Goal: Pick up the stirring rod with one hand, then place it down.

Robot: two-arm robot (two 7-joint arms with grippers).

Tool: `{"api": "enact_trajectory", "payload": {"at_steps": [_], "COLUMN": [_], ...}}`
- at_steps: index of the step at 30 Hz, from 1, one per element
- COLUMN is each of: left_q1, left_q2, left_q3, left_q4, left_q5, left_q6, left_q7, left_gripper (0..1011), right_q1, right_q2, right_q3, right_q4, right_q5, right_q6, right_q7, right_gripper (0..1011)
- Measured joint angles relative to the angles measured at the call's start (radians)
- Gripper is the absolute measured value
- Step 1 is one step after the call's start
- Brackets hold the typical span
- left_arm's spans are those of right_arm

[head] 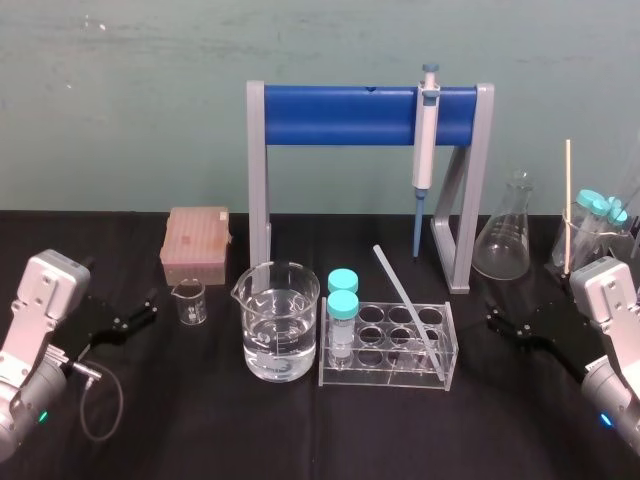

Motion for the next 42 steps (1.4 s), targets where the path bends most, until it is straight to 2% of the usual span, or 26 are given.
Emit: {"api": "enact_trajectory", "payload": {"at_steps": [28, 31, 34, 37, 42], "left_q1": [0.0, 0.0, 0.0, 0.0, 0.0], "left_q2": [0.0, 0.0, 0.0, 0.0, 0.0], "left_q3": [0.0, 0.0, 0.0, 0.0, 0.0], "left_q4": [0.0, 0.0, 0.0, 0.0, 0.0], "left_q5": [0.0, 0.0, 0.0, 0.0, 0.0], "left_q6": [0.0, 0.0, 0.0, 0.0, 0.0], "left_q7": [0.0, 0.0, 0.0, 0.0, 0.0], "left_gripper": [1000, 1000, 1000, 1000, 1000], "right_q1": [-0.001, -0.006, -0.015, -0.022, -0.012], "right_q2": [0.0, -0.001, -0.001, 0.002, -0.001], "right_q3": [0.002, 0.011, 0.027, 0.042, 0.044], "right_q4": [0.0, -0.005, -0.017, -0.034, -0.05], "right_q5": [-0.001, 0.004, 0.036, 0.095, 0.161], "right_q6": [-0.004, -0.027, -0.088, -0.18, -0.246], "right_q7": [0.002, 0.018, 0.07, 0.168, 0.287], "right_gripper": [1002, 1002, 1002, 1002, 1002]}}
